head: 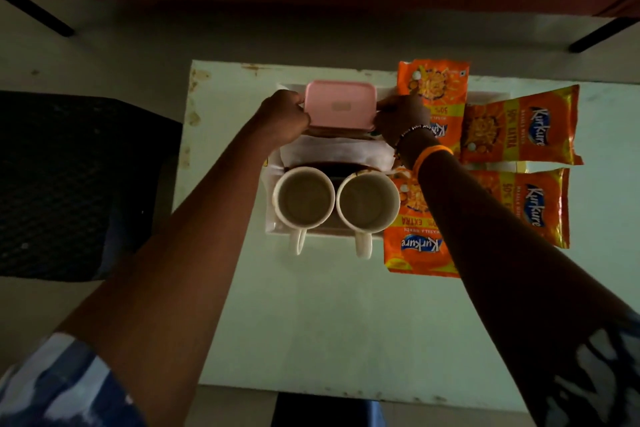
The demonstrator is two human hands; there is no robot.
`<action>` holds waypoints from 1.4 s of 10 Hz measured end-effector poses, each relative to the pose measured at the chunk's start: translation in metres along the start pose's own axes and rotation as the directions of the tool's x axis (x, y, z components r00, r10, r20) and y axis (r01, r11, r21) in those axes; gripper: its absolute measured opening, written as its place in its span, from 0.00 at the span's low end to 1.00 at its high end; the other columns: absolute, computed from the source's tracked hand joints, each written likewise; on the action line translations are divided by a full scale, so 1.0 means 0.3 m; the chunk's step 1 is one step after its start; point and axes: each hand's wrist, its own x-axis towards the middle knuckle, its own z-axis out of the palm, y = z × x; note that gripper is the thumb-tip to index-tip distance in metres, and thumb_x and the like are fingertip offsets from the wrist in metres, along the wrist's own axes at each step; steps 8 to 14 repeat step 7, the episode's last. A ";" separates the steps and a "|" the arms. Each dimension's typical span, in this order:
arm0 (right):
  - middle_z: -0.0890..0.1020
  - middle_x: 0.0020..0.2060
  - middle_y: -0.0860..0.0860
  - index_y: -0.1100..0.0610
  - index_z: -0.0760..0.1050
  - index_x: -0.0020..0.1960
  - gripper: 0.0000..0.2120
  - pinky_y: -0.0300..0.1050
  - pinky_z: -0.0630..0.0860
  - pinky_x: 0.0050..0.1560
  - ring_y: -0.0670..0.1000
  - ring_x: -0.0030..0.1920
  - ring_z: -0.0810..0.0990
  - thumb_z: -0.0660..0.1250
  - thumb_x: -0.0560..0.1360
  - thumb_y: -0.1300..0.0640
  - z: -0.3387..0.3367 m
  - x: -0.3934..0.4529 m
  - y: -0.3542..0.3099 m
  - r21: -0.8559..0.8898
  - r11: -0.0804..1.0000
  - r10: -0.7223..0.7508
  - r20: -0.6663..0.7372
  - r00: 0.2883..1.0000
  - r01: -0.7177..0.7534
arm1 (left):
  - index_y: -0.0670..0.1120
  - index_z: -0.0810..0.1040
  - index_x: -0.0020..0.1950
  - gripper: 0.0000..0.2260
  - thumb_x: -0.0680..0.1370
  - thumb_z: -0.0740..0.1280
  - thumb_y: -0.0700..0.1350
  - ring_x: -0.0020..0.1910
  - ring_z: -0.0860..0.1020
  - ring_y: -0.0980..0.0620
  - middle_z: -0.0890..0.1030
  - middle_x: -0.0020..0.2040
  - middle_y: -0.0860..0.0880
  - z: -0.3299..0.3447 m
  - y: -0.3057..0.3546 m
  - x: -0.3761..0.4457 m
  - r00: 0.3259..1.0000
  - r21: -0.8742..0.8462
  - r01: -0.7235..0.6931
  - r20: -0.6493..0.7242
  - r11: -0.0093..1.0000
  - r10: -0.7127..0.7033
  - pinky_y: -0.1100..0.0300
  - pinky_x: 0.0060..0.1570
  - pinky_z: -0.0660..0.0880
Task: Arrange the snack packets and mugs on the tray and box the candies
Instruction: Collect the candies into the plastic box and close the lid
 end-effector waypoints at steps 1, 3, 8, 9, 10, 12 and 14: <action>0.82 0.57 0.57 0.61 0.79 0.57 0.13 0.45 0.73 0.59 0.56 0.59 0.78 0.63 0.74 0.66 0.007 0.010 0.014 -0.003 1.000 -0.023 0.031 0.999 0.023 | 0.44 0.75 0.62 0.16 0.75 0.60 0.39 0.56 0.76 0.42 0.79 0.57 0.40 0.018 -0.006 0.004 1.000 -0.003 0.004 0.016 1.000 -0.004 0.51 0.56 0.74; 0.81 0.58 0.57 0.62 0.78 0.58 0.13 0.44 0.73 0.58 0.56 0.58 0.78 0.63 0.74 0.65 0.012 0.000 0.044 0.023 0.998 -0.056 0.070 0.996 0.055 | 0.45 0.73 0.65 0.18 0.75 0.60 0.39 0.58 0.75 0.42 0.78 0.60 0.41 0.044 -0.017 -0.002 0.999 -0.040 0.035 0.007 0.999 -0.035 0.54 0.57 0.72; 0.63 0.73 0.59 0.60 0.60 0.72 0.27 0.55 0.52 0.74 0.61 0.74 0.60 0.54 0.76 0.52 0.033 -0.285 0.140 -0.270 0.907 -0.403 -0.343 0.848 0.322 | 0.42 0.45 0.75 0.30 0.80 0.56 0.50 0.76 0.47 0.43 0.50 0.77 0.41 0.250 0.021 -0.266 0.842 0.508 -0.130 -0.397 0.851 0.366 0.51 0.69 0.30; 0.63 0.73 0.59 0.60 0.60 0.72 0.27 0.55 0.52 0.74 0.61 0.74 0.60 0.54 0.76 0.52 0.033 -0.285 0.140 -0.270 0.907 -0.403 -0.343 0.848 0.322 | 0.42 0.45 0.75 0.30 0.80 0.56 0.50 0.76 0.47 0.43 0.50 0.77 0.41 0.250 0.021 -0.266 0.842 0.508 -0.130 -0.397 0.851 0.366 0.51 0.69 0.30; 0.63 0.73 0.59 0.60 0.60 0.72 0.27 0.55 0.52 0.74 0.61 0.74 0.60 0.54 0.76 0.52 0.033 -0.285 0.140 -0.270 0.907 -0.403 -0.343 0.848 0.322 | 0.42 0.45 0.75 0.30 0.80 0.56 0.50 0.76 0.47 0.43 0.50 0.77 0.41 0.250 0.021 -0.266 0.842 0.508 -0.130 -0.397 0.851 0.366 0.51 0.69 0.30; 0.63 0.73 0.59 0.60 0.60 0.72 0.27 0.55 0.52 0.74 0.61 0.74 0.60 0.54 0.76 0.52 0.033 -0.285 0.140 -0.270 0.907 -0.403 -0.343 0.848 0.322 | 0.42 0.45 0.75 0.30 0.80 0.56 0.50 0.76 0.47 0.43 0.50 0.77 0.41 0.250 0.021 -0.266 0.842 0.508 -0.130 -0.397 0.851 0.366 0.51 0.69 0.30; 0.63 0.73 0.59 0.60 0.60 0.72 0.27 0.55 0.52 0.74 0.61 0.74 0.60 0.54 0.76 0.52 0.033 -0.285 0.140 -0.270 0.907 -0.403 -0.343 0.848 0.322 | 0.42 0.45 0.75 0.30 0.80 0.56 0.50 0.76 0.47 0.43 0.50 0.77 0.41 0.250 0.021 -0.266 0.842 0.508 -0.130 -0.397 0.851 0.366 0.51 0.69 0.30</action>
